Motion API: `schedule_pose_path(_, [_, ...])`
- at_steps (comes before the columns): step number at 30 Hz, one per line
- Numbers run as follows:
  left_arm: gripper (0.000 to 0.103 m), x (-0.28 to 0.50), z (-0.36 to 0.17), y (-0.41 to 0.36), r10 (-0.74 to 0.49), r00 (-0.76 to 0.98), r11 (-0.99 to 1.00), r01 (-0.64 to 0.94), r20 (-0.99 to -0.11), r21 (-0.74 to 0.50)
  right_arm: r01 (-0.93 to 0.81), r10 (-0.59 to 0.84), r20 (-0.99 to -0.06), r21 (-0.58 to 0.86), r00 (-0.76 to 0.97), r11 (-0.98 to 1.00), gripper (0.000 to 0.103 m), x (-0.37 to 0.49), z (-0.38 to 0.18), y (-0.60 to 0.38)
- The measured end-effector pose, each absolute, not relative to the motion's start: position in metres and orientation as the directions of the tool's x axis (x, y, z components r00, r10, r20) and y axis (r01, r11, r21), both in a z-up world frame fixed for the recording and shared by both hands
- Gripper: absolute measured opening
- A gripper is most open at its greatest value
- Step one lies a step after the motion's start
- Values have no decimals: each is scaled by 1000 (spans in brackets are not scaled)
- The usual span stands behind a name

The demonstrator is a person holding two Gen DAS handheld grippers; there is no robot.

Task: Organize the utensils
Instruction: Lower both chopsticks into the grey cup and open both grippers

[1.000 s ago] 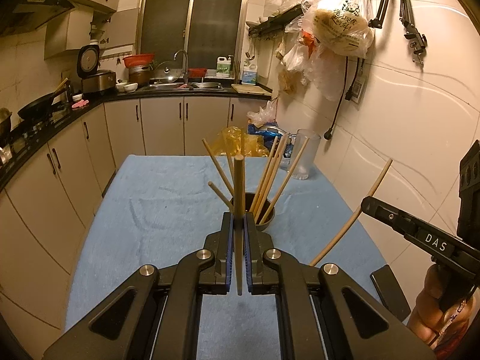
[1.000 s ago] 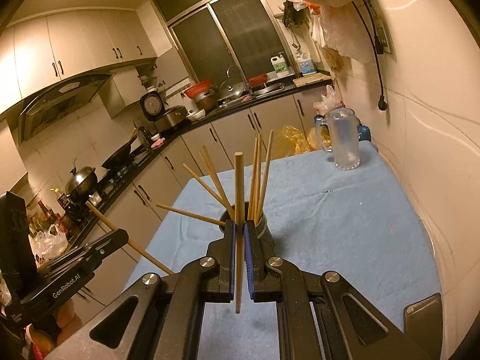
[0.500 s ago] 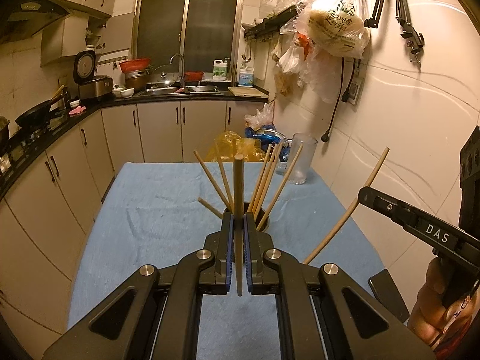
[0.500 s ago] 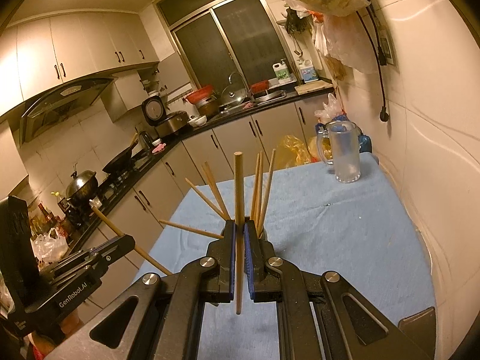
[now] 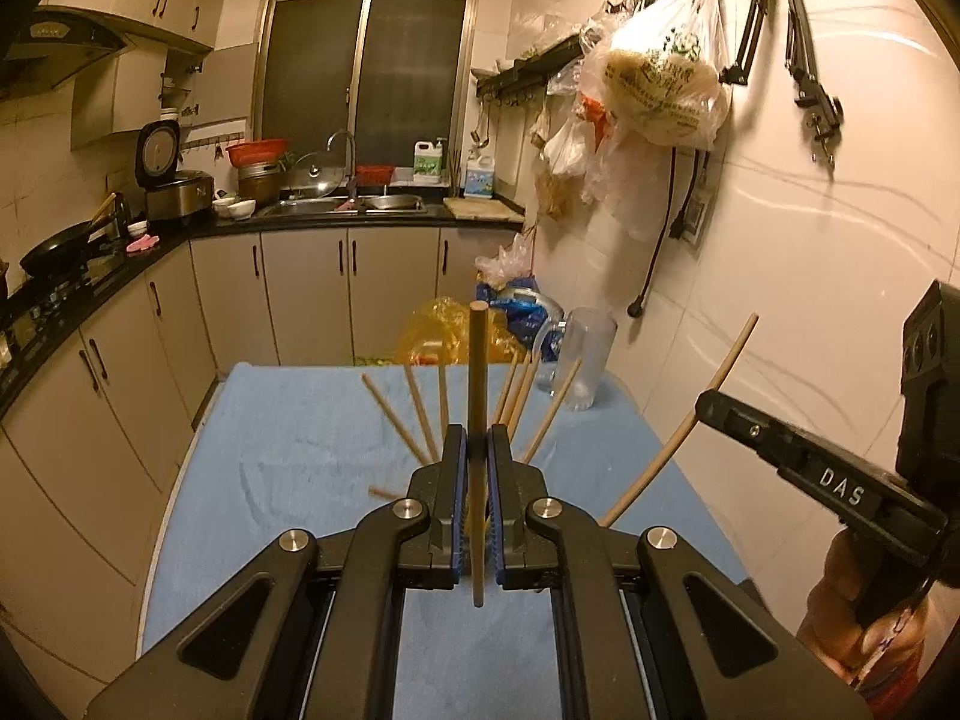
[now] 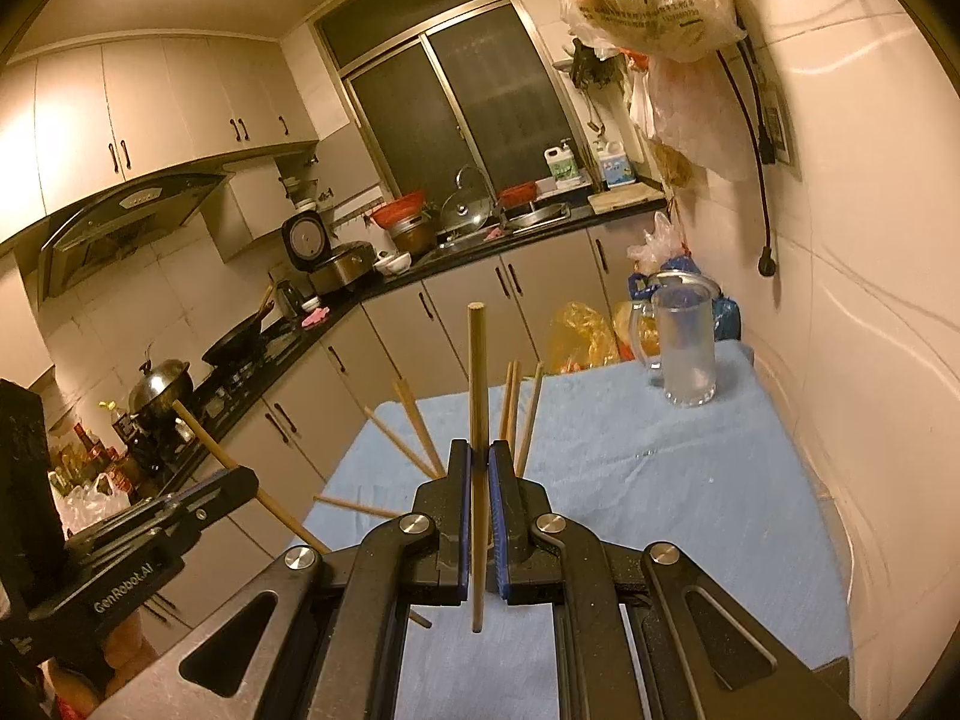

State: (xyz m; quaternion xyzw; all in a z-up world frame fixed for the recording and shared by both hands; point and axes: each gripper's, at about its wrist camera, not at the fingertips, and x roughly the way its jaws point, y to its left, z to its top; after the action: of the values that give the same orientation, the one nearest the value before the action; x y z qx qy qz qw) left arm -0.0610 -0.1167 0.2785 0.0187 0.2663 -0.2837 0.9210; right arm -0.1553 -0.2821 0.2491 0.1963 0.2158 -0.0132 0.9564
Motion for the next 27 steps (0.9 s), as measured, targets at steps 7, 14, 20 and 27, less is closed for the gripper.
schedule_pose_path(7, [6, -37, 298, -132, -515, 715, 842, 526, -473, -122, 121, 28, -384, 360, 923, 925, 7, -136, 269, -290])
schedule_pose_path(14, [6, -8, 298, -145, -515, 723, 845, 517, -460, -134, 138, 6, -387, 342, 922, 930, 7, -100, 270, -288])
schedule_pose_path(20, [6, 20, 269, -153, -498, 701, 854, 498, -510, -150, 152, 2, -425, 328, 905, 932, 7, -65, 247, -284])
schedule_pose_path(27, [6, 34, 232, -155, -477, 668, 862, 484, -571, -153, 164, 25, -504, 326, 863, 931, 7, -39, 210, -283])
